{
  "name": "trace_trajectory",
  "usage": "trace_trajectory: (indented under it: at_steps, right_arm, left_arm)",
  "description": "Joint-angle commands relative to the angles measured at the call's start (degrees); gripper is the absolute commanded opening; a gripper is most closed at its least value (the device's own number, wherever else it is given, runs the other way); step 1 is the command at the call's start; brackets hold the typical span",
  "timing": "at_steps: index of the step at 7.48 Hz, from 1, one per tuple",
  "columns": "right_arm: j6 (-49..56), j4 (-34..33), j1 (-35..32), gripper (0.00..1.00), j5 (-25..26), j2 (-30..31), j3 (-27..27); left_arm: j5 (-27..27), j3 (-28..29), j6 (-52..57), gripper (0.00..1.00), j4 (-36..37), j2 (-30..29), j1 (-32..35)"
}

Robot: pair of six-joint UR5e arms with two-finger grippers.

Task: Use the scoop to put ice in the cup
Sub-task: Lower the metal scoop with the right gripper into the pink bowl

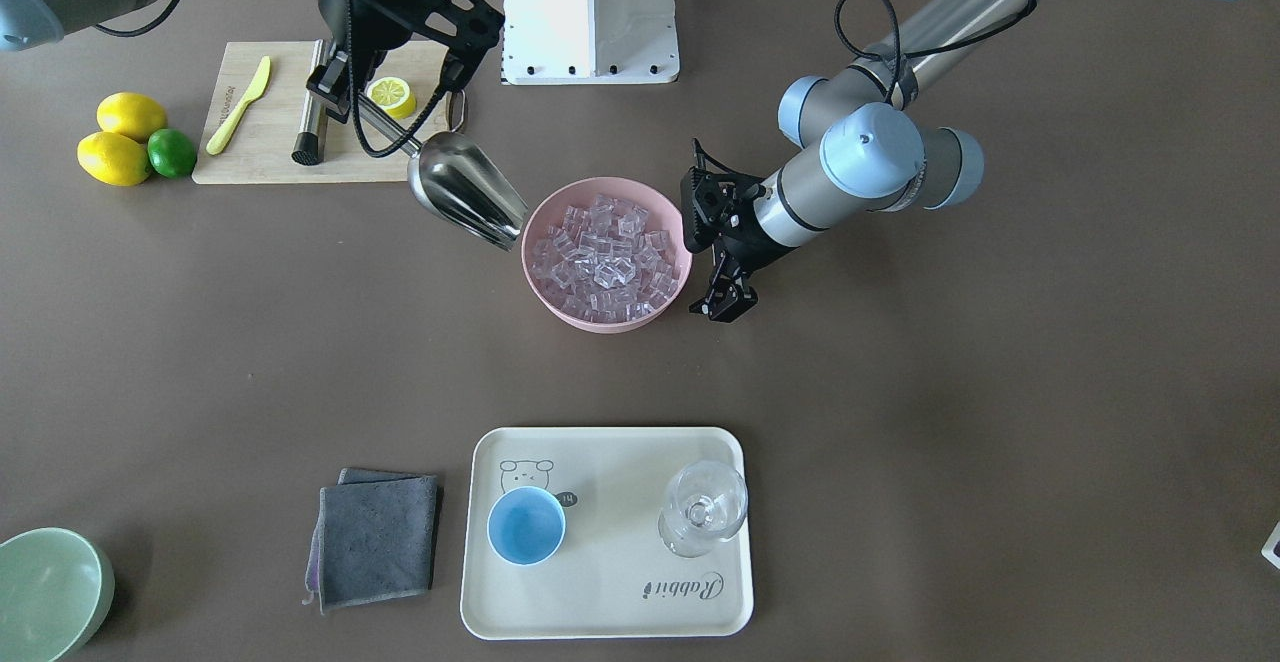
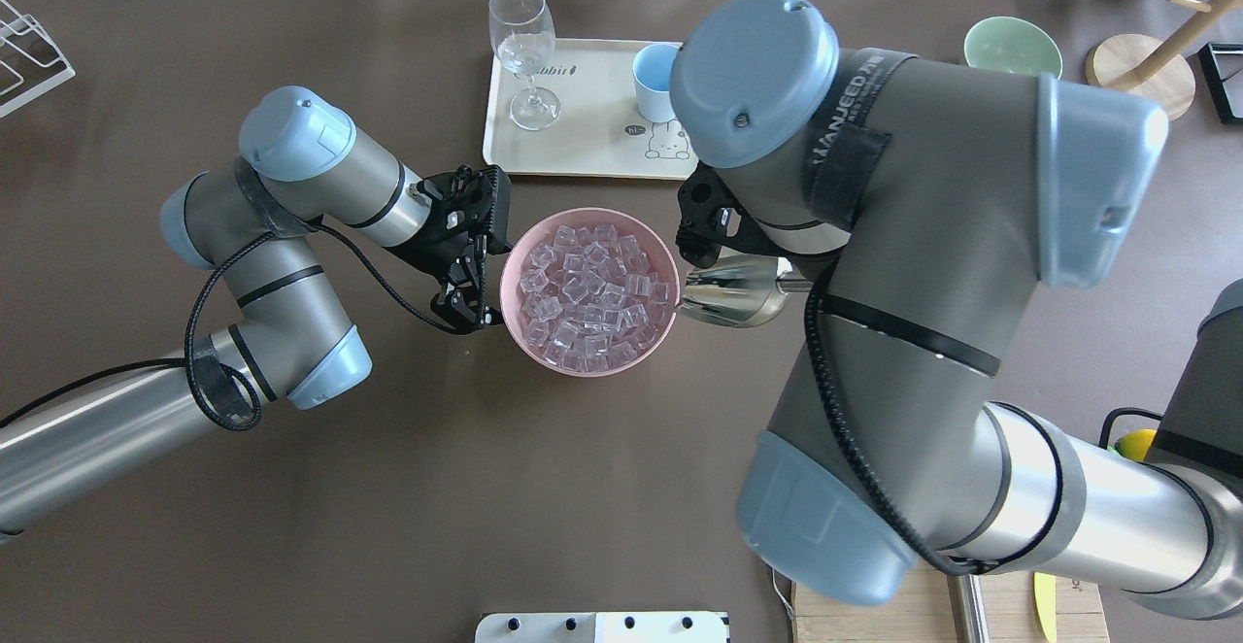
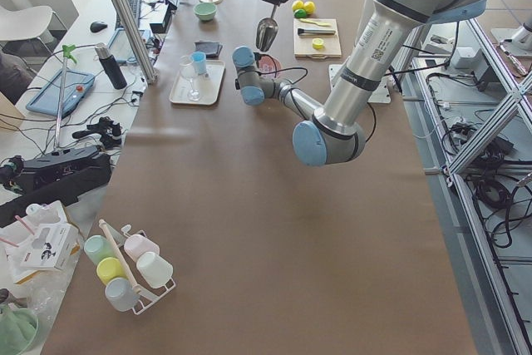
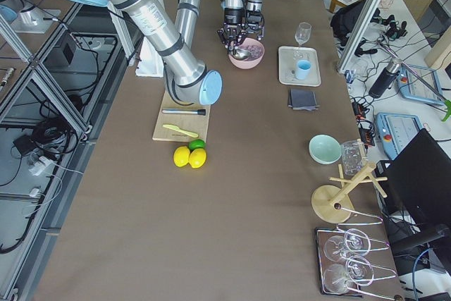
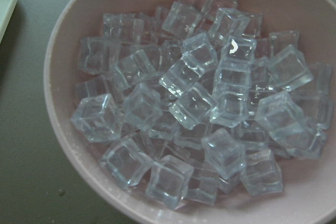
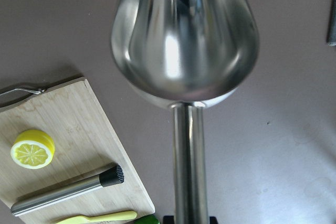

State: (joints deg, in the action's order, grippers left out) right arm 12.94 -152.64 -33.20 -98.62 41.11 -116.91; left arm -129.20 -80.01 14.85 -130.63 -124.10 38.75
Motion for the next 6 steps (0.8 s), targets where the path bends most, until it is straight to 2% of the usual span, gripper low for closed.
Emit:
trace_trajectory:
  at_steps: [1, 6]
  right_arm:
    - [0.33, -6.53, 3.31, 0.0, 5.18, -6.3, 5.98]
    - [7.08, -6.1, 3.4, 0.0, 9.32, -10.25, 13.63]
  left_arm:
    - [-0.08, -0.05, 0.0, 0.99, -0.06, 0.09, 0.01]
    - [-0.08, 0.03, 0.0, 0.99, 0.03, 0.26, -0.08]
